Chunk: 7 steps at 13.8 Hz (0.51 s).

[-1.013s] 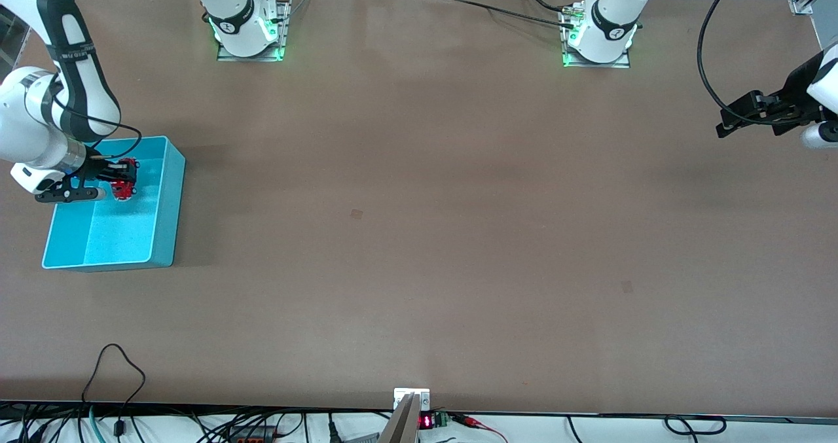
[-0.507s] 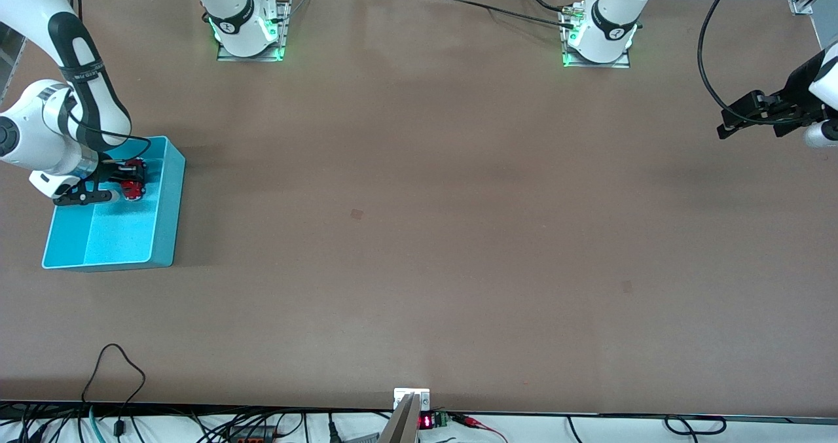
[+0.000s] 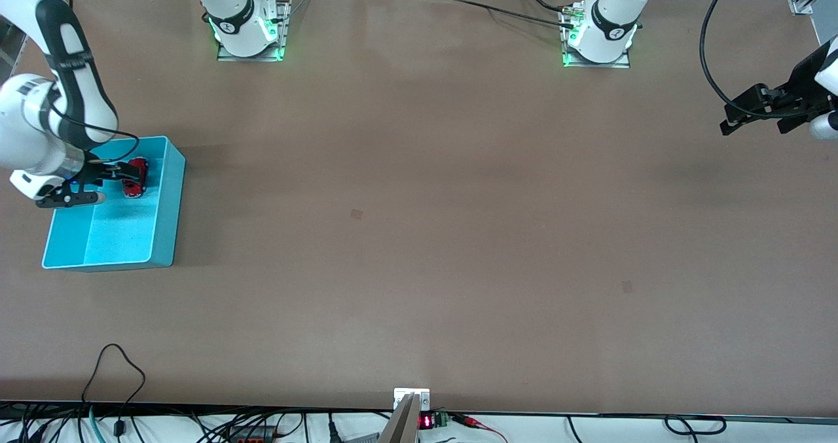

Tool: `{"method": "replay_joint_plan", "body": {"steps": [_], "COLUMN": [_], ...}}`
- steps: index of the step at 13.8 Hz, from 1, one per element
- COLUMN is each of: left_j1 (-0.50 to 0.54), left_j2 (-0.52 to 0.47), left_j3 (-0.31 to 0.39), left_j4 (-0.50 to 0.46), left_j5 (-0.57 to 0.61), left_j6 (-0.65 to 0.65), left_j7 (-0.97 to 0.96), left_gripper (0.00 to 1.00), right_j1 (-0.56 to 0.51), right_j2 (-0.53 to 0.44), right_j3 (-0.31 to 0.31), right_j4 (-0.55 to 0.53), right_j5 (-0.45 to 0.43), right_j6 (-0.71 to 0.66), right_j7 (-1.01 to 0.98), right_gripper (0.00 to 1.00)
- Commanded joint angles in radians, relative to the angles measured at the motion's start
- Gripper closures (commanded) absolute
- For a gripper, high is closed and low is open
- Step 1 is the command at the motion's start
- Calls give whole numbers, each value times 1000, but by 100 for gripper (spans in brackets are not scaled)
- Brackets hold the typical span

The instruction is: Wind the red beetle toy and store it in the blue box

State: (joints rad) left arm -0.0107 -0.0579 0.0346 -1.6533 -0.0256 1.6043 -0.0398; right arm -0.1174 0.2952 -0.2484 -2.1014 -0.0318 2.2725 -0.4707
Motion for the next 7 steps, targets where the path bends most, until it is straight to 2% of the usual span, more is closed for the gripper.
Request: {"method": "replay_joint_plan", "body": {"steps": [1,4,7], "left_j1": [9,8,8], "left_j2": [-26,-28,-30], "left_j3": [-2,-4,-4], "left_j4": [-37,-39,-39], "left_j5": [-11,-10,-8], "left_j6": [8,6,11], "left_j7": [17,21,23], "left_gripper": [0,0,0], "right_j1": [40,83,90], "right_j2": [-94,-139,-165], "right_j3": [4,9,116], "right_j4": [124,288,411], "right_j5": [4,6,0], "right_j6": [-222,-413,-536], "right_j7": [18,20,70], "right_gripper": [0,0,0]}}
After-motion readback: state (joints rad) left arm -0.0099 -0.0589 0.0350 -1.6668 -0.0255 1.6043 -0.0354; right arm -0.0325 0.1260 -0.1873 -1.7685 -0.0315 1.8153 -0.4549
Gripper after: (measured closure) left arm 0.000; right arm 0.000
